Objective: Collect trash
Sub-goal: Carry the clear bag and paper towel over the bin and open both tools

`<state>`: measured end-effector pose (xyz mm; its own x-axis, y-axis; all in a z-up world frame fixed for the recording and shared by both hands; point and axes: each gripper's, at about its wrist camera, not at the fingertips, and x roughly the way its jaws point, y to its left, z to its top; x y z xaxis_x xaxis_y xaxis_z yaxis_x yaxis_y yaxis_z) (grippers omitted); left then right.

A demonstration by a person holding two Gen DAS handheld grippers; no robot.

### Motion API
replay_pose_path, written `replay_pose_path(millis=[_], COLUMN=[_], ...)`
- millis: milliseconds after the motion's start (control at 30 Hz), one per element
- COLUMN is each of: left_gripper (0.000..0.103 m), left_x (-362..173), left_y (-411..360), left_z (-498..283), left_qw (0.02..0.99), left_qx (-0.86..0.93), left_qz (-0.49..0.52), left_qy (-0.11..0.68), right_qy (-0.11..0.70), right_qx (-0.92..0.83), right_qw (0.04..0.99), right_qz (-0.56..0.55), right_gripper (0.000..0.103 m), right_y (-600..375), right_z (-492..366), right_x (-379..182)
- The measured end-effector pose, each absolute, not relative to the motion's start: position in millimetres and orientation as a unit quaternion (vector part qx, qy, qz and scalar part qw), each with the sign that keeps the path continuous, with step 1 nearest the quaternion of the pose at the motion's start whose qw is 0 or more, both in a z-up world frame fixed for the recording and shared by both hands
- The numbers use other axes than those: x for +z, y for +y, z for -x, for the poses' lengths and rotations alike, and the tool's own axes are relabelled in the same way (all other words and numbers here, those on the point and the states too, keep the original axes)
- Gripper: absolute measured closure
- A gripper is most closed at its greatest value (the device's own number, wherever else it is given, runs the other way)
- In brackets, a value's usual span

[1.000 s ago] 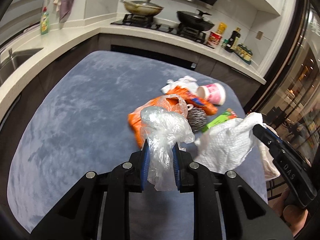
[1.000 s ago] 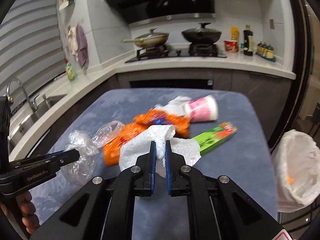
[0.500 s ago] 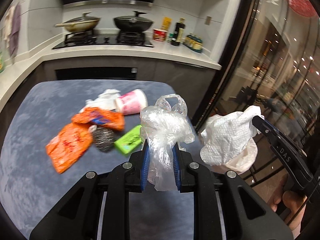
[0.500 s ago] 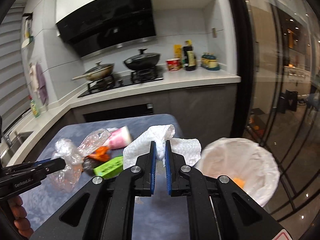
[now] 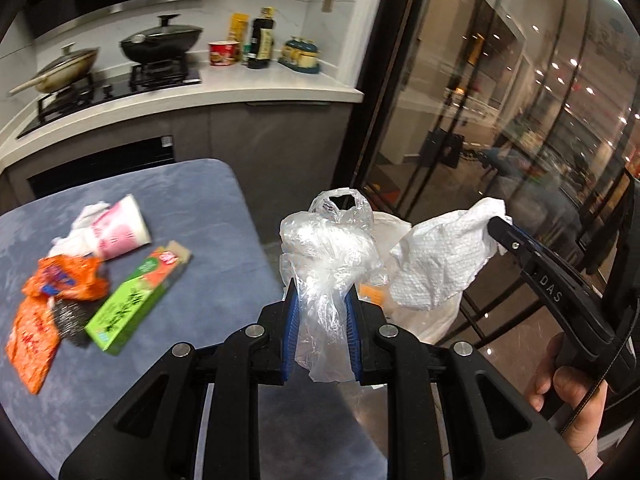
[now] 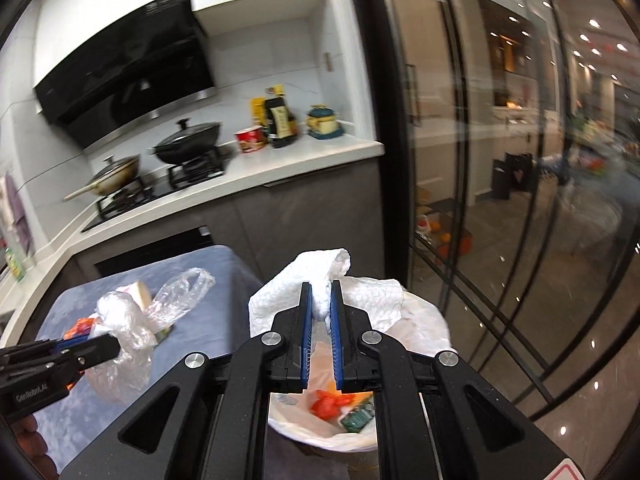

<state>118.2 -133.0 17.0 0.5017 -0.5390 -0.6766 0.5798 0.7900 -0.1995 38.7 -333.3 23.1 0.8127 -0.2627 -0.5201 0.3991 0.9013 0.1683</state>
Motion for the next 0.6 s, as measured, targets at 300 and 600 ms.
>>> replay_pose_path(millis=[300, 600], left_gripper=[0.083, 0.080], left_x=[-10.8, -29.1], left_y=[-195.5, -229.4], left_z=[-127.7, -132.2], left_qw=[0.843, 0.834], left_qx=[-0.351, -0.351], left_qz=[-0.061, -0.084], left_qy=[0.403, 0.417], right_qy=[0.269, 0.282], right_qx=[-0.205, -0.212], right_qw=[0.925, 0.916], right_qz=[-0.173, -0.190], right_gripper=[0.095, 0.093], right_y=[-363.4, -374.6], right_z=[-34.8, -40.3], right_x=[-11.3, -26.4])
